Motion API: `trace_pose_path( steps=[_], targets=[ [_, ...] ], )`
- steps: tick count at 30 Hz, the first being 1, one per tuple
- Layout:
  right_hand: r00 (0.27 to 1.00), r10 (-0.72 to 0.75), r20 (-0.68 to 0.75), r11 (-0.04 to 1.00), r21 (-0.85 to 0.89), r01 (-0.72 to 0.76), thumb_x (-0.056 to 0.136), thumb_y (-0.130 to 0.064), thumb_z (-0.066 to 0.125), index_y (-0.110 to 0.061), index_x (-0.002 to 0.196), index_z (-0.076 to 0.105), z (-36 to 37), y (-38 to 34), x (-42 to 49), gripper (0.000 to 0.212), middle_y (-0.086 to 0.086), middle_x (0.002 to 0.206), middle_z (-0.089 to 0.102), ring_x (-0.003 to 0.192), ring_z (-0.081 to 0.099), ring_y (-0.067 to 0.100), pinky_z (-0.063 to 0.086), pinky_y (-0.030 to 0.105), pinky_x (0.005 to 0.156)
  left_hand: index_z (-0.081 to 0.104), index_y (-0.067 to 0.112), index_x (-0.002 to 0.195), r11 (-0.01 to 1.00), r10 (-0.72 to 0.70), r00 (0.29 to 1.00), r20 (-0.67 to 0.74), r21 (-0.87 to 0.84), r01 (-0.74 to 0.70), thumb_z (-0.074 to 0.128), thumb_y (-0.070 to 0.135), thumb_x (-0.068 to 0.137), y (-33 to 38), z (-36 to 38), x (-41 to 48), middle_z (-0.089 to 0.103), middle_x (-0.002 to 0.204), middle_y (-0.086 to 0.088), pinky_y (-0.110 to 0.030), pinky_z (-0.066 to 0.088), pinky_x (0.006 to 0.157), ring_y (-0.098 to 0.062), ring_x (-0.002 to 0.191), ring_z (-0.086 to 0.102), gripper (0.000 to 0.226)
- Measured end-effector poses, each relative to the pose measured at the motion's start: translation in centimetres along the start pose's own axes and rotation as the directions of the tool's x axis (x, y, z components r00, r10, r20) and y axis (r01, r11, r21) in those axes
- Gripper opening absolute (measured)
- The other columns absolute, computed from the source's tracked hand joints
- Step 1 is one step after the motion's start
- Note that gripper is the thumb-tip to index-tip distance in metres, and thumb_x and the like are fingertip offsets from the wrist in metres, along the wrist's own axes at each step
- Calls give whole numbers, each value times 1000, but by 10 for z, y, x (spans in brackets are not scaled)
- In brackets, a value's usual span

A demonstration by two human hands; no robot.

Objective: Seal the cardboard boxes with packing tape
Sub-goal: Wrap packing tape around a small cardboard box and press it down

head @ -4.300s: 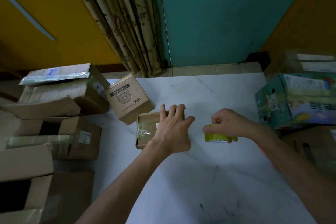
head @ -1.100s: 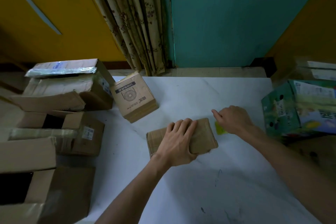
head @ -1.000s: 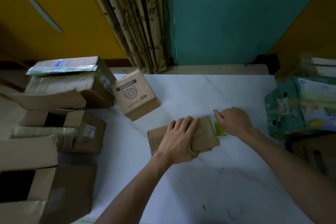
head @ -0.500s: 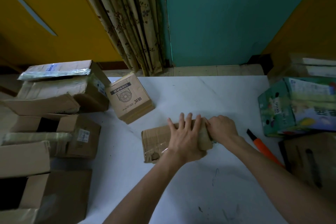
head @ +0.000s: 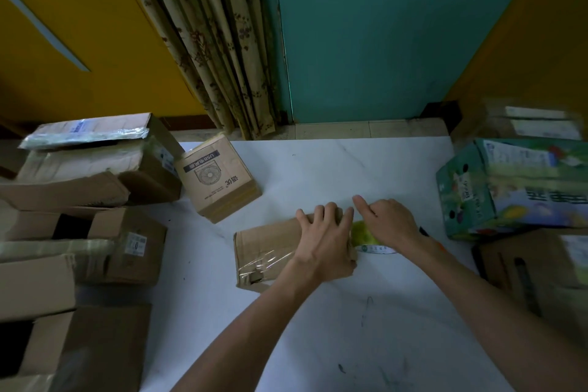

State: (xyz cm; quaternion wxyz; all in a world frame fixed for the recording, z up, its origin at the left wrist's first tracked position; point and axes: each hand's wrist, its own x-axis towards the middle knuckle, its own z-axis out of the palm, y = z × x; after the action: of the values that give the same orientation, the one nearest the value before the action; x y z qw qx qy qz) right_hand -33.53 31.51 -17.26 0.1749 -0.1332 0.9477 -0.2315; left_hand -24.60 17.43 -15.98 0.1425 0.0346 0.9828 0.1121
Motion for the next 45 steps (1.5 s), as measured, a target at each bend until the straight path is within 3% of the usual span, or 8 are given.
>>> trace_pose_path(
  steps=[8,18,22,27,34,36,40,45],
  targets=[
    [970,-190,149,976,132,171,78,-73,49,-16,49,48,-58,-11,-5,64,0,45,38,42,36,12,36,29,51,23,23,157,980,17,988,-156,-194,-47,70,83,62,-17,-38,-15,38,136,-5,-58,27,110,-27,127,37,122],
    [939,-240,247,868,-379,322,88,-74,10,-14,56,47,-73,-23,-12,78,3,55,46,53,47,16,40,30,57,31,18,154,954,203,944,-259,-163,-250,47,90,69,-41,-41,-37,42,138,-11,-61,35,108,-27,124,38,113],
    [938,-244,244,834,-442,332,69,-82,-25,-3,77,62,-70,-16,-14,118,3,57,44,51,44,14,42,31,55,32,17,154,948,235,921,-310,-137,-287,51,86,71,-41,-46,-38,42,138,-11,-65,34,108,-27,125,39,110],
    [961,-230,154,909,-318,268,85,-69,5,-11,52,41,-67,-19,-22,76,3,50,40,48,43,15,38,28,55,37,13,153,934,235,904,-358,-172,-312,55,82,72,-46,-41,-44,45,135,-13,-60,40,102,-27,120,42,108],
    [966,-230,117,938,-238,252,88,-75,1,-12,49,40,-71,1,-17,84,0,45,32,42,35,13,41,36,55,36,14,152,922,154,872,-465,-248,-296,65,74,69,-68,-46,-64,39,139,-4,-24,35,92,-17,122,40,106],
    [968,-204,143,935,-264,236,80,-83,-11,-6,54,51,-67,7,-17,102,-1,45,31,41,32,11,37,35,53,30,17,153,899,169,861,-480,-283,-334,69,71,70,-72,-44,-69,35,142,-1,-24,35,97,-15,126,38,106],
    [968,-223,117,963,-127,237,92,-67,18,-13,49,40,-55,7,-19,72,0,45,34,40,34,10,37,30,52,34,9,151,787,132,796,-590,-425,-447,80,60,72,-64,-40,-66,41,142,-13,-33,46,104,-20,133,42,104],
    [984,-166,58,986,5,166,96,-58,33,-6,47,44,-45,5,-18,72,4,41,36,35,34,9,34,29,50,40,1,144,756,45,743,-668,-463,-462,79,60,76,-74,-16,-65,45,138,-18,-29,44,108,-21,134,46,98]
  ],
)
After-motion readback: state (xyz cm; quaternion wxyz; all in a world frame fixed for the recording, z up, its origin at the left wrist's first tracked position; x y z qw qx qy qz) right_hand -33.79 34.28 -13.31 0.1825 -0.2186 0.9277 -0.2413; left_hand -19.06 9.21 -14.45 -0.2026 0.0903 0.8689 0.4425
